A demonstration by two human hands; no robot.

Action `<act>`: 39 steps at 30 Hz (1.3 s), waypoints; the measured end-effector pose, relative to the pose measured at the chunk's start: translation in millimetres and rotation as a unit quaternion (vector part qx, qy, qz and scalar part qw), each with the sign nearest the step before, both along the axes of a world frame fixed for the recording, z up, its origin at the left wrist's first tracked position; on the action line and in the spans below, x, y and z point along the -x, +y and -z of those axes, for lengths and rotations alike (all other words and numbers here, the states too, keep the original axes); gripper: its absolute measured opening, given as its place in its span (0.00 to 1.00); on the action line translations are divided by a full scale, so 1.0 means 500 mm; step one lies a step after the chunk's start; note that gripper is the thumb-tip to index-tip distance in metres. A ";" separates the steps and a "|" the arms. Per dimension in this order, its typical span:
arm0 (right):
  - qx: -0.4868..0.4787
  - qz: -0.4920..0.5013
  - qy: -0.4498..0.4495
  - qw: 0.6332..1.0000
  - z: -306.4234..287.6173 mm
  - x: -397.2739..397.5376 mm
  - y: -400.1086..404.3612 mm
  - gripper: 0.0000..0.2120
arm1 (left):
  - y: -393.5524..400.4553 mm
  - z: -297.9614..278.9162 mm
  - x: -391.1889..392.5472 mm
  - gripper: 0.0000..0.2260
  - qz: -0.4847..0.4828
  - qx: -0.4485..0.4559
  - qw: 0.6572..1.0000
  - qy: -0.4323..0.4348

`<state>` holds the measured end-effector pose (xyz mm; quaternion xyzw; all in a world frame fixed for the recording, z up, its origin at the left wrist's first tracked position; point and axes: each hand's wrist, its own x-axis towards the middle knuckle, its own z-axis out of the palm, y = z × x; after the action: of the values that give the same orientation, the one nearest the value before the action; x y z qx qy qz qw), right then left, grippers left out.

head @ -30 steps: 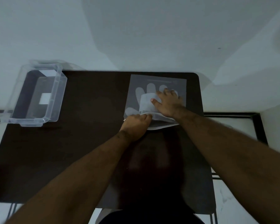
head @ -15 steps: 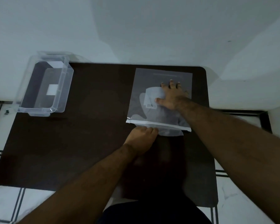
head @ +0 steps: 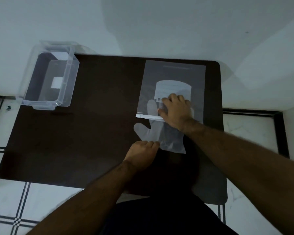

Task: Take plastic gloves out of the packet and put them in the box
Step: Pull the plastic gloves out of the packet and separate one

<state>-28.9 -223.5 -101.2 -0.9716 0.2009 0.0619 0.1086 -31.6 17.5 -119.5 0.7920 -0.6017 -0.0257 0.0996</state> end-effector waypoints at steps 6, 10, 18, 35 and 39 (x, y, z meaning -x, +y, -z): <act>0.008 0.005 -0.006 1.000 0.011 0.005 0.004 0.26 | 0.038 0.002 0.020 0.16 -0.010 0.021 1.000 0.000; 0.000 0.003 -0.008 1.000 0.017 -0.001 -0.009 0.26 | 0.066 0.000 0.036 0.16 -0.009 0.009 1.000 0.006; 0.005 -0.011 -0.021 1.000 0.011 0.032 0.015 0.26 | 0.132 0.006 0.086 0.15 -0.014 -0.012 0.999 0.033; -0.025 -0.247 -0.040 0.968 0.016 0.288 0.242 0.21 | 0.243 0.005 0.122 0.11 -0.038 0.015 0.997 0.063; -0.023 -0.255 -0.028 0.966 0.021 0.280 0.239 0.24 | 0.271 0.003 0.117 0.17 -0.034 0.016 0.998 0.049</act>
<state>-169.0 -104.2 -111.8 -0.9893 -0.0581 0.0653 0.1170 -90.1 153.1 -120.8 0.8079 -0.5694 -0.0514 0.1426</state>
